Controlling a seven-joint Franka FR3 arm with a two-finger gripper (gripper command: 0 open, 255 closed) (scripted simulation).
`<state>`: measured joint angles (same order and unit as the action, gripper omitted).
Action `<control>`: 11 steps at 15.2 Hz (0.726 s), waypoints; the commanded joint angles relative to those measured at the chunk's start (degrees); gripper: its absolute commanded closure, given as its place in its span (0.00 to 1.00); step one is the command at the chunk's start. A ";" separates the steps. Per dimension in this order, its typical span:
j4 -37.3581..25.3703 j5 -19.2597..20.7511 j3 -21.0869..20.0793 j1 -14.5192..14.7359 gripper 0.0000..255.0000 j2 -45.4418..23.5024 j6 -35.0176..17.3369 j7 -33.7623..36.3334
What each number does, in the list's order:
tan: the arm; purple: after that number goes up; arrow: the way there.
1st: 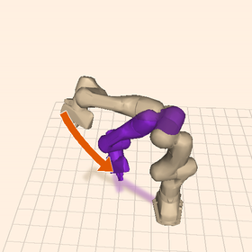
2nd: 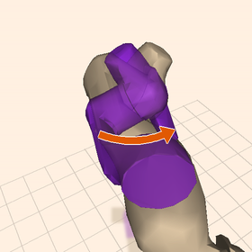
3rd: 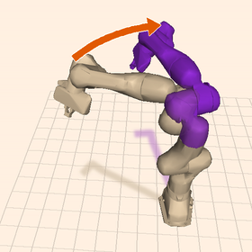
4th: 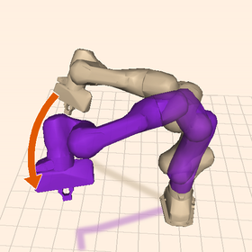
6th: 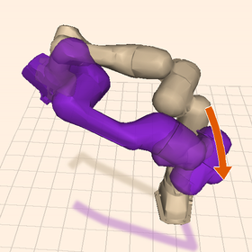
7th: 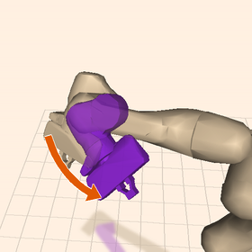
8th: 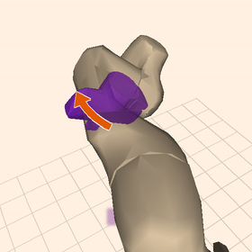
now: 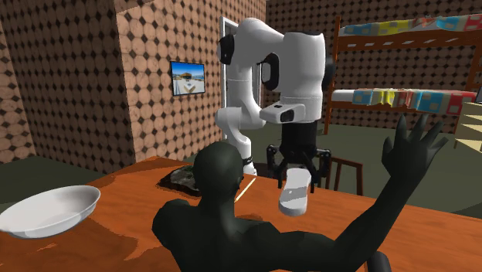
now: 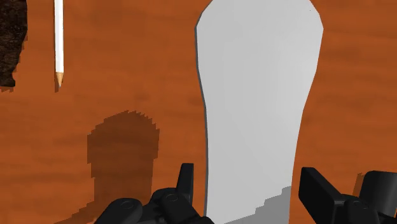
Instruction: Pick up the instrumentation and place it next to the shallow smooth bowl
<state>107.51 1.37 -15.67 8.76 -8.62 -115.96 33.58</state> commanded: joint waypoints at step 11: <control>3.46 -2.13 2.73 -3.83 1.00 6.84 3.25 -7.29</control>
<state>109.06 -0.39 -13.49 5.64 -3.11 -112.11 27.73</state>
